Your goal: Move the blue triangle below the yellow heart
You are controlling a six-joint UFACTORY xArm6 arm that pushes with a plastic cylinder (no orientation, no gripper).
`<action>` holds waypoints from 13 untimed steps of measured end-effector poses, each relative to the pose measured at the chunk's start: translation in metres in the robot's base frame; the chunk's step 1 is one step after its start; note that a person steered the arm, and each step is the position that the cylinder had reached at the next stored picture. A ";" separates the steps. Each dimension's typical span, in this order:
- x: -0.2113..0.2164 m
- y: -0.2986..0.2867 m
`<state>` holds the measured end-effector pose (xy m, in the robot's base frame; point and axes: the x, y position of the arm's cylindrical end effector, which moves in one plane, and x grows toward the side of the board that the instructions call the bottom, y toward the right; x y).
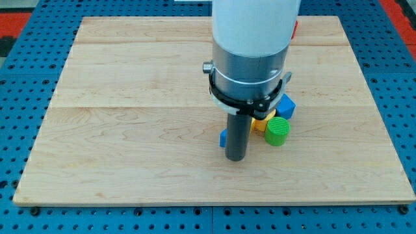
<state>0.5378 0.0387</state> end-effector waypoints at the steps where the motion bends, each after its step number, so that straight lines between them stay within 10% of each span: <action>1: -0.016 0.008; 2: 0.030 -0.004; 4: -0.073 -0.106; 5: -0.093 -0.034; 8: 0.034 -0.028; 13: 0.004 0.048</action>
<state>0.5417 0.0862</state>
